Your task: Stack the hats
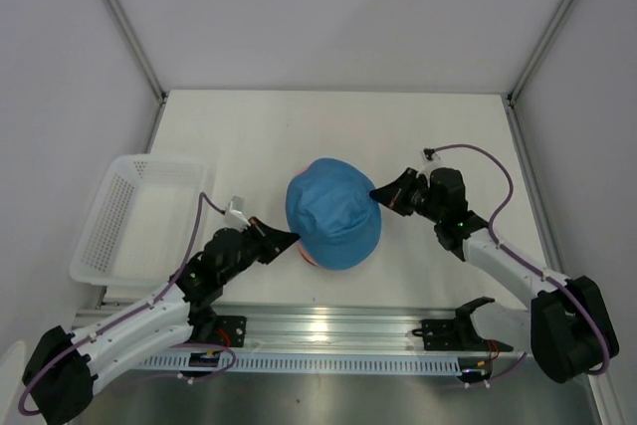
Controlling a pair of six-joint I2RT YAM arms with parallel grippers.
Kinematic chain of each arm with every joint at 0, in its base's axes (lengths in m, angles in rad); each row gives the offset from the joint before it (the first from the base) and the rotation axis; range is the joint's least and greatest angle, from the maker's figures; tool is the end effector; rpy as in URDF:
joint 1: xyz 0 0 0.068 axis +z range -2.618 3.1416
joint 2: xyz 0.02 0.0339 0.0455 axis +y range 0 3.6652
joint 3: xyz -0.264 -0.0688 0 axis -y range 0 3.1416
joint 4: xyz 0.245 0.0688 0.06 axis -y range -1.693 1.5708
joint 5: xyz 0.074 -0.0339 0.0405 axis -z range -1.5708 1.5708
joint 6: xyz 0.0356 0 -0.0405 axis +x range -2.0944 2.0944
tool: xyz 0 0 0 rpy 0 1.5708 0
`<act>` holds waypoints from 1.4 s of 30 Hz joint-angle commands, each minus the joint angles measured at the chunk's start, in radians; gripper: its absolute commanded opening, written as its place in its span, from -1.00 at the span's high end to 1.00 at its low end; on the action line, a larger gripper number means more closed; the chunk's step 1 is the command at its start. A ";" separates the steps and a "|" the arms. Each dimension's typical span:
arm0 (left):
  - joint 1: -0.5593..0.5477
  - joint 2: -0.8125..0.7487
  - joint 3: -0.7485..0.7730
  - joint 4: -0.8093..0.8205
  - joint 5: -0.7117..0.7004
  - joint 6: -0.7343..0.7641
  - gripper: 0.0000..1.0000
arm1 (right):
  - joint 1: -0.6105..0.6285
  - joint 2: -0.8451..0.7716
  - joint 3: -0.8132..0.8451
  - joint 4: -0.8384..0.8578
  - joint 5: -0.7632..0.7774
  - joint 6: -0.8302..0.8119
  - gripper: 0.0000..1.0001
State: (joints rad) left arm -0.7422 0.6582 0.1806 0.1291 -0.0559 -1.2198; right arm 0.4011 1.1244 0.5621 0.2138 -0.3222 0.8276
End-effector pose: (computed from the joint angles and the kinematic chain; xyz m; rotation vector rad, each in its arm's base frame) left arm 0.1187 -0.1062 0.1783 -0.5451 2.0625 -1.2087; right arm 0.2226 0.1067 0.2350 0.2065 2.0604 1.1041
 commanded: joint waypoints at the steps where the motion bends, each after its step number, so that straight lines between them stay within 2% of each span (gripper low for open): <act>1: -0.003 0.040 0.008 -0.062 -0.001 0.036 0.99 | 0.001 0.081 -0.010 0.001 0.043 0.016 1.00; 5: -0.003 0.052 -0.001 -0.054 -0.005 0.032 0.99 | 0.001 0.161 0.007 -0.040 0.003 0.018 1.00; 12: -0.005 0.067 0.000 -0.091 -0.019 0.022 0.99 | 0.024 0.187 0.001 -0.073 0.026 -0.015 1.00; 19: -0.003 0.072 0.013 -0.101 -0.001 0.054 0.99 | 0.033 0.187 0.071 -0.256 0.052 -0.120 1.00; 21: -0.003 0.031 0.037 -0.121 -0.008 0.081 0.93 | 0.031 0.161 0.091 -0.306 0.054 -0.143 0.91; 22: -0.005 0.014 0.063 -0.165 -0.016 0.110 0.87 | 0.031 0.149 0.111 -0.320 0.054 -0.156 0.88; 23: -0.003 -0.003 0.078 -0.227 -0.044 0.130 0.70 | 0.033 0.137 0.120 -0.335 0.057 -0.182 0.83; 25: -0.003 -0.055 0.136 -0.325 -0.074 0.182 0.53 | 0.031 0.095 0.146 -0.372 0.075 -0.203 0.63; 28: -0.003 -0.112 0.213 -0.422 -0.136 0.248 0.32 | 0.031 0.043 0.179 -0.419 0.087 -0.243 0.20; 29: -0.003 -0.123 0.229 -0.483 -0.151 0.265 0.05 | 0.031 0.032 0.206 -0.432 0.087 -0.266 -0.14; 31: -0.003 -0.138 0.281 -0.535 -0.188 0.311 -0.31 | 0.031 0.006 0.238 -0.479 0.091 -0.288 -0.51; 32: -0.003 -0.140 0.324 -0.590 -0.203 0.328 -0.53 | 0.033 0.000 0.278 -0.496 0.103 -0.301 -0.80; 33: -0.003 -0.140 0.347 -0.611 -0.228 0.347 -0.61 | 0.031 -0.005 0.300 -0.520 0.110 -0.335 -0.90; 34: -0.003 -0.137 0.393 -0.638 -0.245 0.379 -0.68 | 0.033 -0.011 0.324 -0.569 0.121 -0.352 -0.97; 36: -0.003 -0.111 0.475 -0.707 -0.280 0.425 -0.96 | 0.031 -0.014 0.405 -0.623 0.172 -0.395 -0.99; 41: 0.053 0.006 0.749 -0.863 -0.344 0.603 -0.99 | 0.012 -0.015 0.571 -0.743 0.284 -0.512 -0.99; 42: 0.070 0.059 0.848 -0.893 -0.351 0.614 -0.99 | -0.002 -0.017 0.614 -0.746 0.294 -0.518 -0.99</act>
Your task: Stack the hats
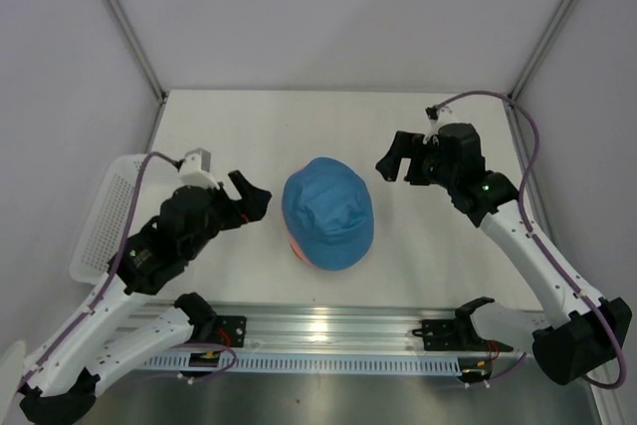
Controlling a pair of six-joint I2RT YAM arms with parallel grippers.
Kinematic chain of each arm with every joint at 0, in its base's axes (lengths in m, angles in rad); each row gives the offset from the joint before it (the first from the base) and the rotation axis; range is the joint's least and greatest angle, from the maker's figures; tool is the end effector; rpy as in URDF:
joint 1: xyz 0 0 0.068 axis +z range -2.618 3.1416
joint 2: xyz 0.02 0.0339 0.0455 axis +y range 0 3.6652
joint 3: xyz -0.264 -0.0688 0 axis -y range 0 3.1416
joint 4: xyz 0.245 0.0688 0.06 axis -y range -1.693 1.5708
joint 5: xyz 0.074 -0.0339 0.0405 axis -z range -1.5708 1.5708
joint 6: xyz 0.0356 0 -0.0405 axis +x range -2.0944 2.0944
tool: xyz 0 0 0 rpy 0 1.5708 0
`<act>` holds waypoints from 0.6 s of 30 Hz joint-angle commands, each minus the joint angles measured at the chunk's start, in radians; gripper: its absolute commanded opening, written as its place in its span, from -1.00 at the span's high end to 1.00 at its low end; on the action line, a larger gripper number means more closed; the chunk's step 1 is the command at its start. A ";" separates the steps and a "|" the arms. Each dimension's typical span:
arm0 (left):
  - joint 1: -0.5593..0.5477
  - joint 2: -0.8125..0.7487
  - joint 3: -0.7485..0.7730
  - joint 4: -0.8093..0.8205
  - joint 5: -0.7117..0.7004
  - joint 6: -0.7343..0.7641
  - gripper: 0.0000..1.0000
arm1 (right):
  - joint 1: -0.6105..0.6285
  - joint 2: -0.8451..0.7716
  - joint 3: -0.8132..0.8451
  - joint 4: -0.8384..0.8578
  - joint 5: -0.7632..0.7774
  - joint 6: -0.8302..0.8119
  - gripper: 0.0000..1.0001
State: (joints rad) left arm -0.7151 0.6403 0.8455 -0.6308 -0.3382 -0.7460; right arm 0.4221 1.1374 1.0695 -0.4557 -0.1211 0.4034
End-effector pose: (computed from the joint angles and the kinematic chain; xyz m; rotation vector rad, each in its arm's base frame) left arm 0.1089 -0.0789 0.3355 -0.2523 2.0069 -0.6092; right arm 0.2284 0.1073 0.3417 -0.0954 2.1500 0.6175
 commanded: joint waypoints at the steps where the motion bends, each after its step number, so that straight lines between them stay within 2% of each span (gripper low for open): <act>1: 0.064 0.100 0.217 -0.182 -0.068 0.166 -0.99 | -0.031 -0.033 0.127 -0.078 0.103 -0.107 -0.99; 6: 0.241 0.238 0.441 -0.244 0.123 0.267 -0.99 | -0.048 -0.054 0.225 -0.095 0.151 -0.159 -0.99; 10: 0.298 0.291 0.513 -0.259 0.168 0.323 -0.99 | -0.049 -0.085 0.245 -0.112 0.221 -0.186 -0.99; 12: 0.316 0.292 0.527 -0.256 0.206 0.326 -0.99 | -0.049 -0.102 0.233 -0.110 0.265 -0.184 -0.99; 18: 0.350 0.236 0.491 -0.188 0.287 0.304 -0.99 | -0.049 -0.157 0.201 -0.092 0.253 -0.169 -0.99</act>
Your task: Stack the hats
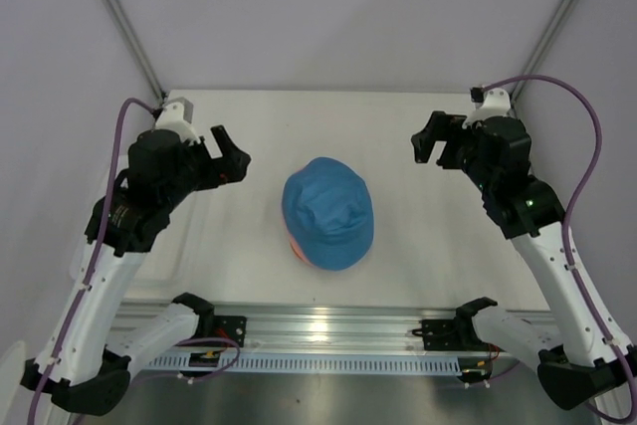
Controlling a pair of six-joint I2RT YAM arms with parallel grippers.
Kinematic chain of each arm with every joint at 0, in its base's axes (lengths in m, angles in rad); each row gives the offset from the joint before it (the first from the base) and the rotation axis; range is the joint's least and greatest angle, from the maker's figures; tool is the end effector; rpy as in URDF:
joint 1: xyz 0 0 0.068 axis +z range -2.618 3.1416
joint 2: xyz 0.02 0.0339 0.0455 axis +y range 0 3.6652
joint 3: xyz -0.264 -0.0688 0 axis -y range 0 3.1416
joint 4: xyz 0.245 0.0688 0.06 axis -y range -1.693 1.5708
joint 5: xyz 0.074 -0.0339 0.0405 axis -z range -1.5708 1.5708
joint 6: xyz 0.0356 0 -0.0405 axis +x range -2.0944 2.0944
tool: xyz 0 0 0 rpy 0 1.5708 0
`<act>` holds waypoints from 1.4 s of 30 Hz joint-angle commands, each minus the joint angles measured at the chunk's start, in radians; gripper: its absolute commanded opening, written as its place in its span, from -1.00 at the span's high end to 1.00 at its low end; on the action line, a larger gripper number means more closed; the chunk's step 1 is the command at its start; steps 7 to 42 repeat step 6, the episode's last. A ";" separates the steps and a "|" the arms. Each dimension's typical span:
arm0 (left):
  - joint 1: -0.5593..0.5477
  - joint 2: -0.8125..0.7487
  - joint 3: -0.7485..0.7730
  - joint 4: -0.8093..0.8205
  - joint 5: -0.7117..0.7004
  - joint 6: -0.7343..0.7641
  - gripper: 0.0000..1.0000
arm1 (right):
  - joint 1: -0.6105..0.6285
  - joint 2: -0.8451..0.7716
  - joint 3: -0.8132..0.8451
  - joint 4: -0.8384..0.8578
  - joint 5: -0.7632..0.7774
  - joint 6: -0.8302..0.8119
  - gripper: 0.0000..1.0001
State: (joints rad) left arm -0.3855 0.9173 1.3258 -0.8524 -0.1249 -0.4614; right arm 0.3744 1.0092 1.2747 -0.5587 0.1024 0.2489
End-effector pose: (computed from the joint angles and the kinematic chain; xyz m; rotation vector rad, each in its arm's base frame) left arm 0.1492 -0.0558 0.4285 -0.1574 2.0293 -0.4120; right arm 0.1920 0.0715 0.4275 -0.0464 1.8754 0.3355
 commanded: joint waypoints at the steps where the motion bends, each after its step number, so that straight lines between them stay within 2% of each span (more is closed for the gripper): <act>1: 0.023 -0.041 0.009 0.035 0.085 0.018 -0.99 | -0.003 -0.032 -0.009 0.010 0.029 -0.008 -0.99; 42: 0.033 -0.028 0.016 0.030 0.105 0.027 -0.99 | -0.006 -0.032 -0.011 0.008 0.014 0.001 -0.99</act>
